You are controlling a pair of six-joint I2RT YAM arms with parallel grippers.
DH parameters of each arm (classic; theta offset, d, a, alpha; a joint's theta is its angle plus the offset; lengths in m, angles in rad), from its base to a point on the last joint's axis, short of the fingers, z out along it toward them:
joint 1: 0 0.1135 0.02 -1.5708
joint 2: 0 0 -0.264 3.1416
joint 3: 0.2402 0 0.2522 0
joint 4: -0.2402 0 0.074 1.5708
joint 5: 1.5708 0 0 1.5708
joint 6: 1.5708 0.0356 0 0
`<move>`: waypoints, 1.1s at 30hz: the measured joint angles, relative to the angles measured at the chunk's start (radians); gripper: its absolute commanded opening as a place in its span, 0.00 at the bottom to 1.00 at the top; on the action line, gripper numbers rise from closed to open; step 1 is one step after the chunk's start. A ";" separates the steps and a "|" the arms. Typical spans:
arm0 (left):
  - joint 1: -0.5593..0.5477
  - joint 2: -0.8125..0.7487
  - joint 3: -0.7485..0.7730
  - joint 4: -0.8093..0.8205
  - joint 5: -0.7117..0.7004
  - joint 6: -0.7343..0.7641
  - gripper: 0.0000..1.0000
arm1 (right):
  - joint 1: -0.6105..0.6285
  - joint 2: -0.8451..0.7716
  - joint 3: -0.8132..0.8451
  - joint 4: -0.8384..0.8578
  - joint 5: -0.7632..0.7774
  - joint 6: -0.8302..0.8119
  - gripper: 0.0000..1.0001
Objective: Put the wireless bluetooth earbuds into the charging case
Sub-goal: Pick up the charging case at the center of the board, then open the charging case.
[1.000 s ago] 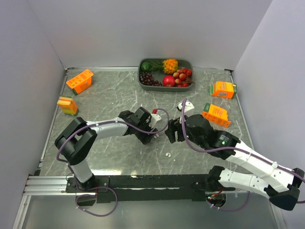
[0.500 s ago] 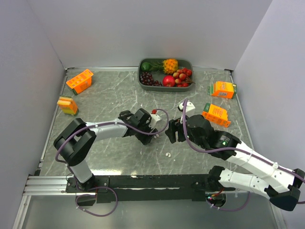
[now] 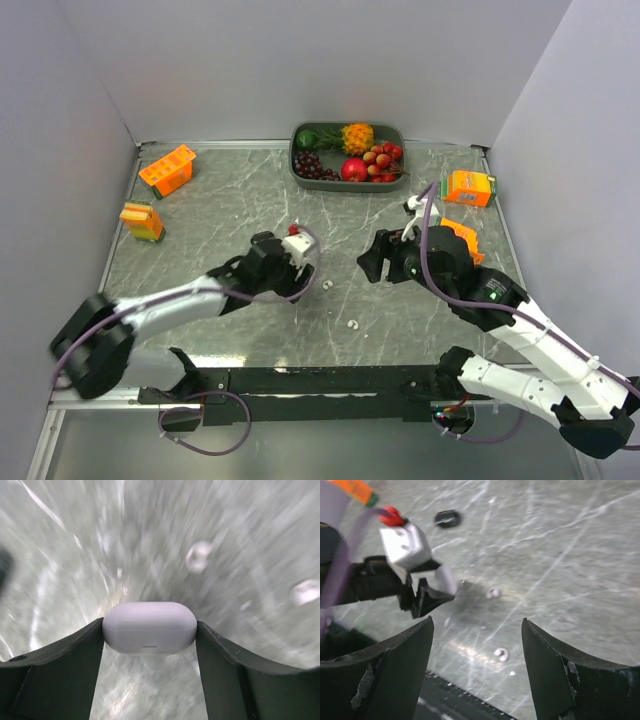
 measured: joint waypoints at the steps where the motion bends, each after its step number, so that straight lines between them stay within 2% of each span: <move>1: -0.003 -0.048 -0.033 0.049 0.001 -0.007 0.01 | -0.008 0.001 0.000 0.006 -0.040 0.002 0.79; 6: -0.061 -0.409 -0.319 0.464 0.009 -0.016 0.01 | -0.037 0.049 0.002 0.040 -0.258 -0.001 0.80; 8: -0.078 -0.469 -0.377 0.565 0.017 -0.012 0.01 | -0.038 0.079 0.006 0.055 -0.330 -0.008 0.81; 11: -0.095 -0.478 -0.389 0.639 0.025 0.004 0.01 | -0.038 0.136 0.022 0.067 -0.422 -0.030 0.82; 16: -0.144 -0.489 -0.412 0.698 0.055 0.057 0.01 | -0.038 0.222 0.067 0.072 -0.487 -0.063 0.85; 33: -0.248 -0.492 -0.409 0.659 0.064 0.181 0.01 | 0.008 0.387 0.139 0.063 -0.513 -0.149 0.82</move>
